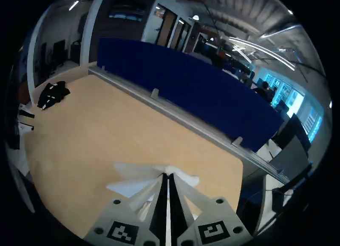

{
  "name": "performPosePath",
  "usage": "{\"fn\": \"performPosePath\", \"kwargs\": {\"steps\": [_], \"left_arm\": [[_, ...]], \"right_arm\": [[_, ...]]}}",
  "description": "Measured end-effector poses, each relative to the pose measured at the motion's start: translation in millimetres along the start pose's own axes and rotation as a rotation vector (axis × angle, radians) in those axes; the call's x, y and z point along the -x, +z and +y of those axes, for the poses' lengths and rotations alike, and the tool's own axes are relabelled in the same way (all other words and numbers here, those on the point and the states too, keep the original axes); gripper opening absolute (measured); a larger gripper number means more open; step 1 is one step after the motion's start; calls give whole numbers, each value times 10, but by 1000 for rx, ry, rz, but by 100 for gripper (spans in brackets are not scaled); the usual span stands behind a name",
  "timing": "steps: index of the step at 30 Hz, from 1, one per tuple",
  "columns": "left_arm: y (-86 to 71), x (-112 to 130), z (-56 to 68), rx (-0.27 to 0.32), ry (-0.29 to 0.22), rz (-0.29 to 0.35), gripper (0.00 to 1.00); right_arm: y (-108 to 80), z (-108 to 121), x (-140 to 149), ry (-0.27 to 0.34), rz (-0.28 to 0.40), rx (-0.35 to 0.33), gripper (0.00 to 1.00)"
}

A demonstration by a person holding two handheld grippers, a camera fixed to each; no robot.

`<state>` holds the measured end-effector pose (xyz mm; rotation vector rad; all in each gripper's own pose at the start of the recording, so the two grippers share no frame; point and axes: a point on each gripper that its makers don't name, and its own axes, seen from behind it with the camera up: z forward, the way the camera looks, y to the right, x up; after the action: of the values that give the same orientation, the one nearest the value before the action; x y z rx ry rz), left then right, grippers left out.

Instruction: Fold towel

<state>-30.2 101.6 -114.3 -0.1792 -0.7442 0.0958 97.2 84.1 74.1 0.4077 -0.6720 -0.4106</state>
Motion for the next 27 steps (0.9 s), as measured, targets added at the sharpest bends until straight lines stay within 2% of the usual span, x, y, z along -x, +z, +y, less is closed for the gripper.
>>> {"fn": "performPosePath", "kwargs": {"steps": [8,14,27], "left_arm": [[19,-37,88,11,18,-4,91],[11,-61,148,21,35,-7,91],[30,-52,276,39,62,-17,91]], "right_arm": [[-113,138,313,8,-35,20,2],[-224,232,691,23,-82,40,2],[-379,248,1541,130,-161,80,2]]}}
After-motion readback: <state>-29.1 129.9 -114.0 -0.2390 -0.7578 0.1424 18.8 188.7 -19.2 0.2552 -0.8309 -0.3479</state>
